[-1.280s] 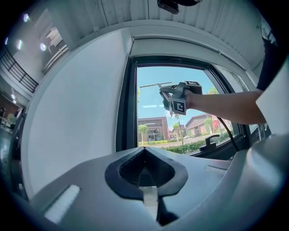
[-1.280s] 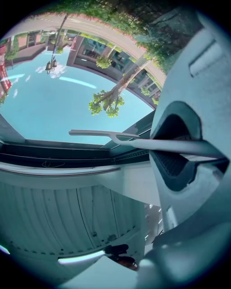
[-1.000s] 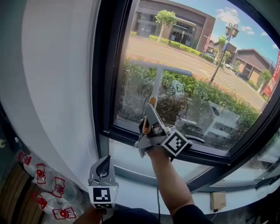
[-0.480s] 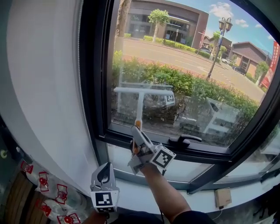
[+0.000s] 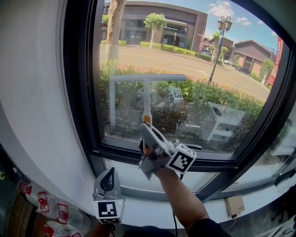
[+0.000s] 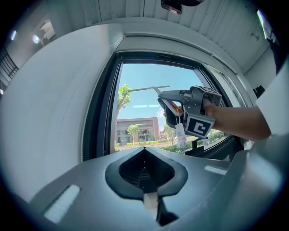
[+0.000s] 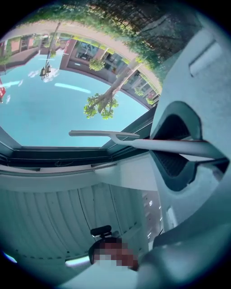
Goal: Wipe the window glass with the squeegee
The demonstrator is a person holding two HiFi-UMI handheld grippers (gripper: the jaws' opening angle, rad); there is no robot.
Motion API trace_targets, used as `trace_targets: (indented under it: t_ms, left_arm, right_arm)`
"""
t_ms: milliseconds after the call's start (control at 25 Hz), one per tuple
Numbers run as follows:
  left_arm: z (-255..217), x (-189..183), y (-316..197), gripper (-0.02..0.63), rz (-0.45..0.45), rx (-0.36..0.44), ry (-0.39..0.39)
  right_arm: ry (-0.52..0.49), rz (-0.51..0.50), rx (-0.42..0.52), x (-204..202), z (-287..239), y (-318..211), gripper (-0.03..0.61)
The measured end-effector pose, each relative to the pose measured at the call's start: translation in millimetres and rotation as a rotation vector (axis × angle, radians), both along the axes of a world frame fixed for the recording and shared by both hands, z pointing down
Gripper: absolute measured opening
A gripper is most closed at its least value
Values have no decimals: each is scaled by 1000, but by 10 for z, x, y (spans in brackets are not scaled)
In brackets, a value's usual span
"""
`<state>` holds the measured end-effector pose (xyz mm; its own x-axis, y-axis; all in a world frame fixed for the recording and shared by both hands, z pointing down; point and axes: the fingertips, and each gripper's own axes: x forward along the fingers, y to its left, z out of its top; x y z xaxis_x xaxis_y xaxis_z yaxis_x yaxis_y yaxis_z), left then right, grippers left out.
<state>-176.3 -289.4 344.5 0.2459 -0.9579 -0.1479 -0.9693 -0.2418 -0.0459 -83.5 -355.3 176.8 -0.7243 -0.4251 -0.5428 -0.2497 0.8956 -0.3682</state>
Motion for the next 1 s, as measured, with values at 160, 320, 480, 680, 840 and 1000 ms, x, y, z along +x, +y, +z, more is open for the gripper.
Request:
trace_targets:
  t_ms: [160, 320, 480, 680, 840, 1000]
  left_arm:
    - [-346, 293, -61, 18, 37, 61, -20]
    - [-547, 541, -113, 18, 70, 111, -44]
    - [-652, 720, -135, 18, 83, 137, -49]
    - [-646, 817, -204, 18, 73, 118, -44]
    - [-546, 845, -266, 18, 78, 107, -49]
    - [-501, 1128, -316, 18, 100, 76, -53]
  right_arm:
    - [-15, -2, 91, 385, -707, -20, 43]
    - [-36, 7, 142, 679, -1247, -108, 43]
    - [-74, -1, 141, 874, -1492, -223, 43]
    - [-89, -32, 124, 962, -1484, -282, 43]
    - [-94, -58, 107, 907, -1256, -239, 43]
    - [-111, -80, 51, 1093, -902, -179, 43]
